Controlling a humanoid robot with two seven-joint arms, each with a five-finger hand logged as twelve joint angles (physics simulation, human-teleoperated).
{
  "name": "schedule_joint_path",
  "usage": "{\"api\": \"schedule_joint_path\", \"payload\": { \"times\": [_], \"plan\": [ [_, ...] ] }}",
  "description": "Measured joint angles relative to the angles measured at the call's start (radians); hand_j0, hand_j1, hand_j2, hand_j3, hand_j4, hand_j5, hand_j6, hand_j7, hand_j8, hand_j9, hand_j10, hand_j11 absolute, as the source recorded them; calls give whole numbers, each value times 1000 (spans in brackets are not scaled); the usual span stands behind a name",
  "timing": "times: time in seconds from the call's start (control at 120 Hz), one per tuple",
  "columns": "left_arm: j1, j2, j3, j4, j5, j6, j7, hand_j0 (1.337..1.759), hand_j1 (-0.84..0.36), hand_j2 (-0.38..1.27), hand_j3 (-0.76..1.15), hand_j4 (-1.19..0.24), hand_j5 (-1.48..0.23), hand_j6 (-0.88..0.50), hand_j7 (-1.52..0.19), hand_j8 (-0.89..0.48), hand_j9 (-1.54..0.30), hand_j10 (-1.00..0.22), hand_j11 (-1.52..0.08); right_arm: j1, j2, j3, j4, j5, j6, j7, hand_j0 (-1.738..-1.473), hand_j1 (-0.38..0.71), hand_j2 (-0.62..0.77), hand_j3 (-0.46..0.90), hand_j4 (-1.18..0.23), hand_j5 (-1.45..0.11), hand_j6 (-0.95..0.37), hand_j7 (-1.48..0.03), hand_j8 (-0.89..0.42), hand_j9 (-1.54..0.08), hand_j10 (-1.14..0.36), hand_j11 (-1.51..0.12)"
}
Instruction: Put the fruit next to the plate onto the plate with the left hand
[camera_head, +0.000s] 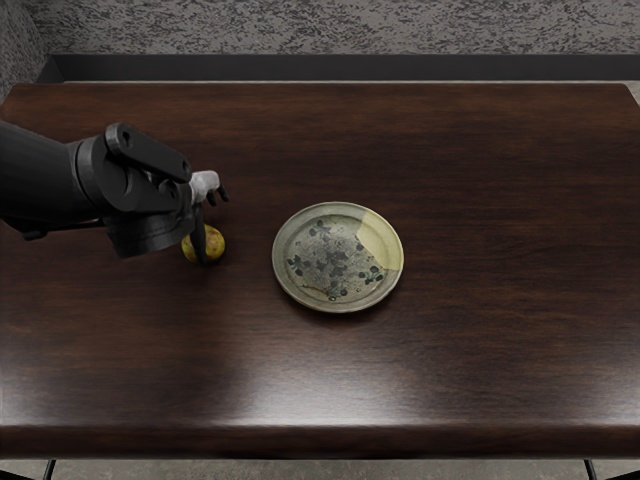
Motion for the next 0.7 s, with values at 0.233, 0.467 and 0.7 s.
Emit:
{"api": "schedule_joint_path", "payload": {
  "times": [0.233,0.467,0.7],
  "plan": [
    [17,0,-3,4,0,1,-1,1658,9,57,0,-284,-369,-284,-369,-284,-369,-284,-369,0,0,0,0,0,0,0,-1658,-331,-3,0,-15,-20,-15,-20,-15,-20,-15,-20],
    [28,0,-8,5,-1,0,-1,1658,0,59,0,-291,-378,-292,-378,-292,-378,-291,-378,0,0,0,0,0,0,0,-1658,-331,-3,0,-15,-20,-15,-20,-15,-20,-15,-20],
    [32,0,-9,5,-1,0,-1,1658,-26,63,0,-313,-407,-313,-407,-313,-407,-313,-407,0,0,0,0,0,0,0,-1658,-331,-3,0,-15,-20,-15,-20,-15,-20,-15,-20]
  ]
}}
